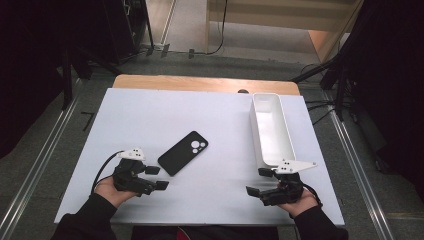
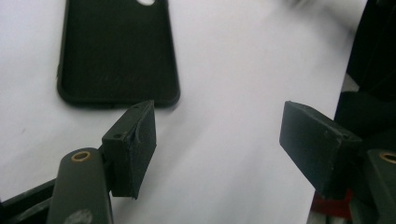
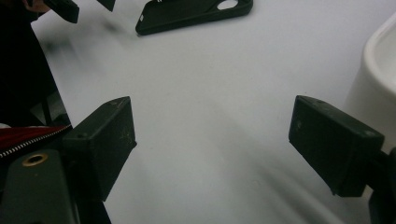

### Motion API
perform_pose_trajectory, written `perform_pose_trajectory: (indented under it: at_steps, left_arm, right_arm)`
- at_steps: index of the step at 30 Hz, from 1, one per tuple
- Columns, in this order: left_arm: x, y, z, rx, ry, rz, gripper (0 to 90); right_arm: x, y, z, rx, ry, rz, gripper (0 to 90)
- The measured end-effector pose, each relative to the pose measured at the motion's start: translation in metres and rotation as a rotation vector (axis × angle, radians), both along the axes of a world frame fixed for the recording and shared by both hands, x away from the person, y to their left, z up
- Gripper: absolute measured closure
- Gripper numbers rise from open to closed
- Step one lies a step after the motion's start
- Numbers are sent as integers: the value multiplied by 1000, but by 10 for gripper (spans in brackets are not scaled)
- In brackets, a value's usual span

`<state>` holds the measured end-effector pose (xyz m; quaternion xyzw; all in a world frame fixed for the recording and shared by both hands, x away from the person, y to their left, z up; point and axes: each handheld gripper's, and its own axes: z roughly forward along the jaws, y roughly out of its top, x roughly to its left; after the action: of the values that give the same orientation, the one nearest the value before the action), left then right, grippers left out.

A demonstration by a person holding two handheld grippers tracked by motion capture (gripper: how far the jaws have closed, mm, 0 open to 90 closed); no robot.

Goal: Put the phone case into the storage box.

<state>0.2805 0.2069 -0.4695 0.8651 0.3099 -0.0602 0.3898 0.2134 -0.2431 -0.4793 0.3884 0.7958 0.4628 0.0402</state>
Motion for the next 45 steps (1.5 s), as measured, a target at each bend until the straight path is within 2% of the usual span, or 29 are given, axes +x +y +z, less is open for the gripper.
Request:
perform_pose_trajectory:
  at_steps: [4, 11, 20, 24, 35, 42, 45]
  left_arm:
    - [0, 3, -1, -8, 9, 10, 268]
    - [3, 1, 1, -13, 3, 13, 273]
    - [16, -4, 8, -36, -45, 67, 269]
    - [21, -7, 10, -25, -64, 70, 269]
    - [36, -14, 13, -25, -67, 104, 268]
    - [45, -23, 14, -14, -64, 96, 266]
    - [47, -25, 15, -6, -75, 98, 266]
  right_arm:
    - [0, 0, 0, 4, 3, -2, 130]
    - [1, -1, 0, 5, 9, 0, 130]
    - [1, 0, -1, 2, 14, 1, 130]
    - [1, 0, -1, 2, 13, 4, 130]
    - [2, 0, -1, -2, 13, 7, 130]
    - [2, 0, -1, -3, 10, 5, 130]
    - [2, 0, -1, -4, 10, 6, 130]
